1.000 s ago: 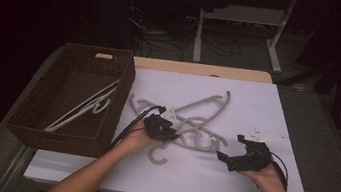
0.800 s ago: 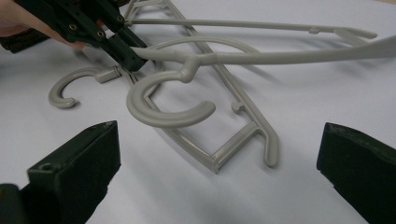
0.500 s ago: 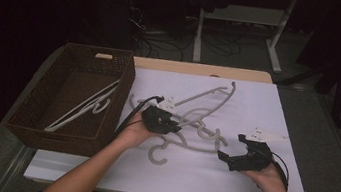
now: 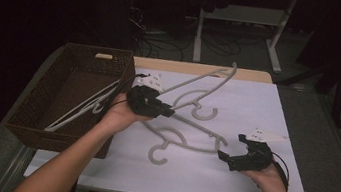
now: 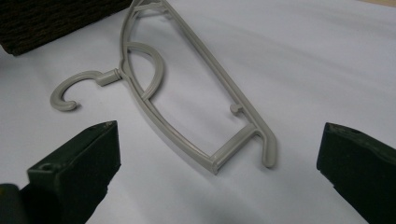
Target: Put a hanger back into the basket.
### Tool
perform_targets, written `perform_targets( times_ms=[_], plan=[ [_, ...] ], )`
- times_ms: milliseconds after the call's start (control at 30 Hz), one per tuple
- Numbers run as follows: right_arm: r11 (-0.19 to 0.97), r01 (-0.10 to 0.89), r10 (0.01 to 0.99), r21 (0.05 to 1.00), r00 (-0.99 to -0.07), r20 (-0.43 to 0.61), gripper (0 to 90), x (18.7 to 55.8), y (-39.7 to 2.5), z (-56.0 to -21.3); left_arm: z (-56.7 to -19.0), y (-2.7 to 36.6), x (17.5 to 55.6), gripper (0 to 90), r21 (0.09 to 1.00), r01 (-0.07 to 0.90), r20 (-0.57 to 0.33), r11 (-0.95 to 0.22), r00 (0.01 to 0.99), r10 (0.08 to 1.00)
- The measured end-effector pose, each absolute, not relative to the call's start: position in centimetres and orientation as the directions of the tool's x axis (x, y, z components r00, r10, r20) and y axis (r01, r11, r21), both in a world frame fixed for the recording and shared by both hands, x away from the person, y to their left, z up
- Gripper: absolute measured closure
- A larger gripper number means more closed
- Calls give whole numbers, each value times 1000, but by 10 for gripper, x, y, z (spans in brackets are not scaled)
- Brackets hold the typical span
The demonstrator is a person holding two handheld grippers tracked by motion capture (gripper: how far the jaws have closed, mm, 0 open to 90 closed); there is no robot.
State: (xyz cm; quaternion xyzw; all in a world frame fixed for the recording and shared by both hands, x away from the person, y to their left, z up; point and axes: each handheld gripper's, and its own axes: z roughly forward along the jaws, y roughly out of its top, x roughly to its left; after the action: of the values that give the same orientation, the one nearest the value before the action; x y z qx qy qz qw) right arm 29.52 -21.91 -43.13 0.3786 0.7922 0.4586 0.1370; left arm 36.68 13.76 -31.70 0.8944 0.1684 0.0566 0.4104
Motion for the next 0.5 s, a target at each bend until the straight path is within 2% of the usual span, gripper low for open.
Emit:
perform_targets(
  times_ms=[167,500],
  plan=[
    [292,476,726,830,-675,131,0,295,-219,-431,-297,161,363,814,757,248,-18,-605,933,360],
    [289,478,728,829,-672,133,0,296,-219,-432,-277,225,358,814,763,276,17,-584,895,445]
  ],
)
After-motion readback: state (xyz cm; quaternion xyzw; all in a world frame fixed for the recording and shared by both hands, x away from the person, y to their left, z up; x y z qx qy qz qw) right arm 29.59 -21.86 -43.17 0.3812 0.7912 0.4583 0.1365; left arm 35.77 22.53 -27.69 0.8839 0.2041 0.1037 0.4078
